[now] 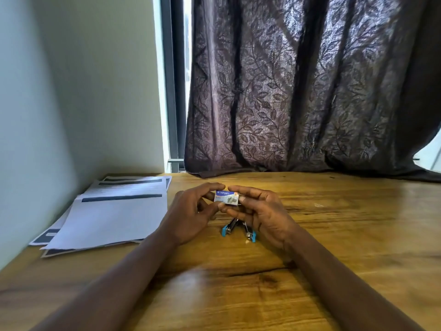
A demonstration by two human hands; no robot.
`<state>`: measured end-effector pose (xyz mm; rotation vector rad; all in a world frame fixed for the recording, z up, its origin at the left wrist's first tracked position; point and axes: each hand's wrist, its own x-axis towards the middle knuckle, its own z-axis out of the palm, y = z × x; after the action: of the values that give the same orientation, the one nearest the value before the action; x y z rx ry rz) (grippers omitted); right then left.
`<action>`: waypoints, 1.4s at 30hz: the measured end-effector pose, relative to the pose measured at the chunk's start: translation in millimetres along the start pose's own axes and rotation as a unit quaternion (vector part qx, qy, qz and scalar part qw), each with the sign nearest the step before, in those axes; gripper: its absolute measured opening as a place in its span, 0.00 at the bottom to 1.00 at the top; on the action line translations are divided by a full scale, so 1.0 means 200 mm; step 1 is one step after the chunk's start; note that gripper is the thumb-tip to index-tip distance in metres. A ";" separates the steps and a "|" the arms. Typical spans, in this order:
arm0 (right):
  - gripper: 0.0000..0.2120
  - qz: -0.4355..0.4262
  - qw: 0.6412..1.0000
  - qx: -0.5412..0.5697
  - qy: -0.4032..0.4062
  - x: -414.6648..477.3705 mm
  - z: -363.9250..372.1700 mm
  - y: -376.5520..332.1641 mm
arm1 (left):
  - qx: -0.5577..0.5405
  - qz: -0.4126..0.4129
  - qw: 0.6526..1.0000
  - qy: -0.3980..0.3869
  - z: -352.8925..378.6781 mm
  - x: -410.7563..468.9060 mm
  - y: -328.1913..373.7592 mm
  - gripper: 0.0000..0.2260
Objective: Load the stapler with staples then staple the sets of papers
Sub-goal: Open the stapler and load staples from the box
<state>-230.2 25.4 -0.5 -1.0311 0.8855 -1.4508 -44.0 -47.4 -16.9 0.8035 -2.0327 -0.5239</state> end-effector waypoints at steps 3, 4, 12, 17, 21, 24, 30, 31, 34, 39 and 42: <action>0.13 0.007 1.000 0.023 -0.001 0.01 -0.02 -0.01 | -0.011 -0.012 1.000 0.007 0.02 0.01 0.00 0.19; 0.13 0.009 0.999 0.033 -0.001 0.01 -0.03 -0.01 | -0.020 -0.017 1.000 0.010 0.02 0.01 0.00 0.19; 0.18 -0.003 0.999 0.048 0.025 0.03 -0.03 -0.01 | -0.117 -0.058 0.991 0.019 0.00 0.02 0.01 0.15; 0.11 0.000 0.999 0.032 0.034 0.03 -0.04 -0.01 | -0.158 -0.081 0.984 0.016 0.01 0.01 0.01 0.15; 0.14 -0.018 0.999 -0.026 0.031 0.02 -0.03 -0.01 | -0.144 -0.072 0.987 0.015 0.02 0.00 0.03 0.15; 0.15 -0.022 0.998 -0.053 0.034 0.02 -0.04 -0.01 | -0.149 -0.066 0.987 0.004 0.04 0.00 0.05 0.15; 0.13 -0.009 0.999 -0.021 0.026 0.02 -0.04 -0.02 | -0.243 -0.110 0.964 -0.006 0.05 0.00 0.06 0.14; 0.12 -0.008 0.999 -0.029 0.027 0.02 -0.04 -0.01 | -0.269 -0.126 0.955 -0.012 0.05 0.00 0.07 0.14; 0.11 -0.007 0.999 -0.034 0.035 0.03 -0.05 0.00 | -0.311 -0.159 0.937 -0.016 0.05 -0.01 0.08 0.14; 0.11 -0.035 0.996 -0.055 0.057 0.02 -0.03 0.00 | -0.066 -0.049 0.995 0.064 0.04 -0.01 0.09 0.13; 0.10 -0.058 0.993 -0.065 0.076 0.01 -0.01 0.02 | 0.016 0.046 0.995 0.085 0.03 -0.01 0.09 0.11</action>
<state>-231.6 23.5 -4.6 -1.0936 1.0556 -1.6020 -53.6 -32.6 -9.9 0.7447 -1.9136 -0.3593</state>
